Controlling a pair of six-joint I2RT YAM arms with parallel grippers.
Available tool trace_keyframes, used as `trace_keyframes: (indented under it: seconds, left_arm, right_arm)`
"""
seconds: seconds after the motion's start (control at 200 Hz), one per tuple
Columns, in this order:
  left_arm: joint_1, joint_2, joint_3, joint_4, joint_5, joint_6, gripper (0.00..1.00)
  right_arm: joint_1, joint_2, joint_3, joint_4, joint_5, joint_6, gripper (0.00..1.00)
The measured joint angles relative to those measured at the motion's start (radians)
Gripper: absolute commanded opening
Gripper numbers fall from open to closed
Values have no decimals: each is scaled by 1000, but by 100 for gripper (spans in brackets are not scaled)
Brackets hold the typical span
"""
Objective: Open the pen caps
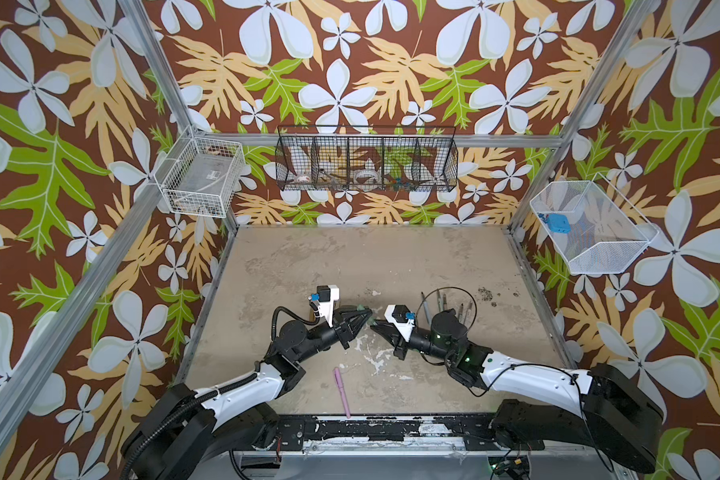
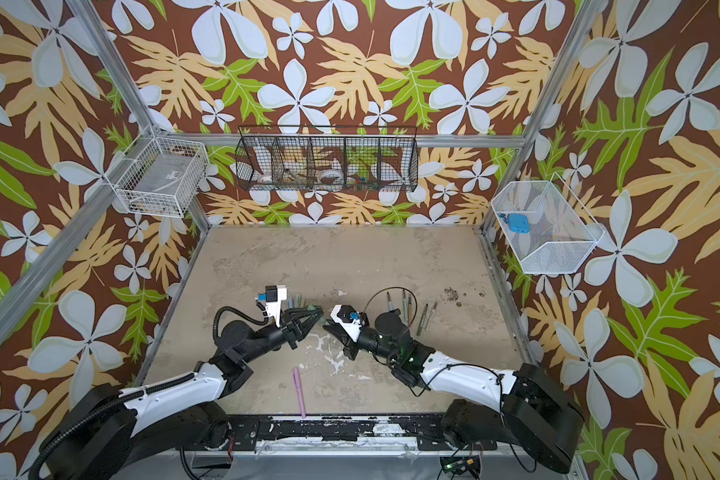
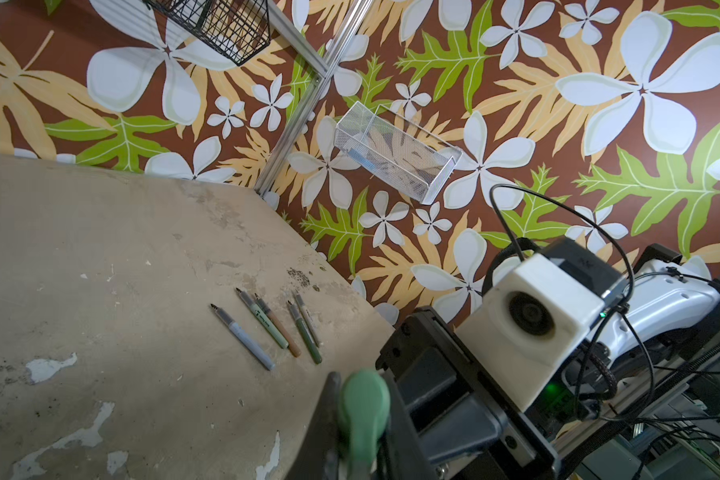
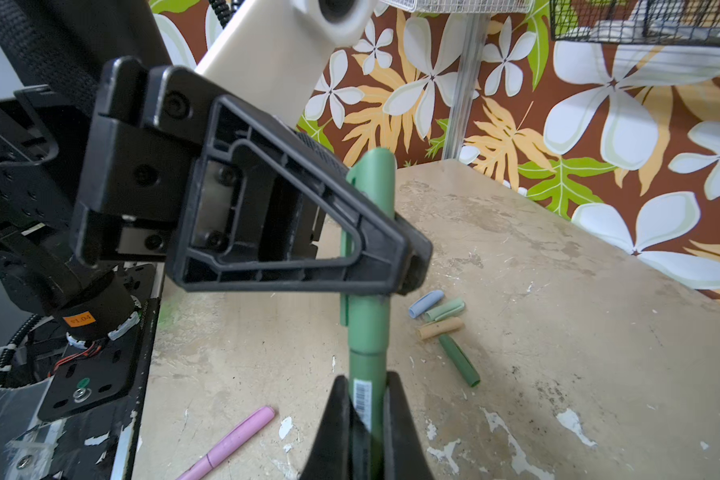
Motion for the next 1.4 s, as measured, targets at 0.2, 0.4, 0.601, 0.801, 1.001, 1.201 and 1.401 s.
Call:
trace_keyframes:
  seconds: [0.2, 0.4, 0.601, 0.801, 1.001, 1.201, 1.401]
  left_arm:
    - [-1, -34, 14, -81, -31, -29, 0]
    - [-1, -35, 27, -117, -54, -50, 0]
    - [-2, -40, 27, -99, -48, -52, 0]
    - [0, -40, 8, -87, -62, -37, 0]
    - [3, -27, -2, -93, -73, -23, 0]
    - [5, -32, -2, -125, -103, -16, 0]
    - [5, -43, -2, -133, -127, -13, 0]
  right_arm:
    - [106, -6, 2, -4, 232, -53, 0]
    - [216, 16, 40, -48, 501, -123, 0]
    - [141, -24, 48, -94, 333, -126, 0]
    - [5, 29, 76, -113, -15, -91, 0]
    - [-24, 87, 108, -138, -114, -46, 0]
    - [150, 111, 122, -150, 309, -79, 0]
    - [219, 134, 130, -125, 513, -124, 0]
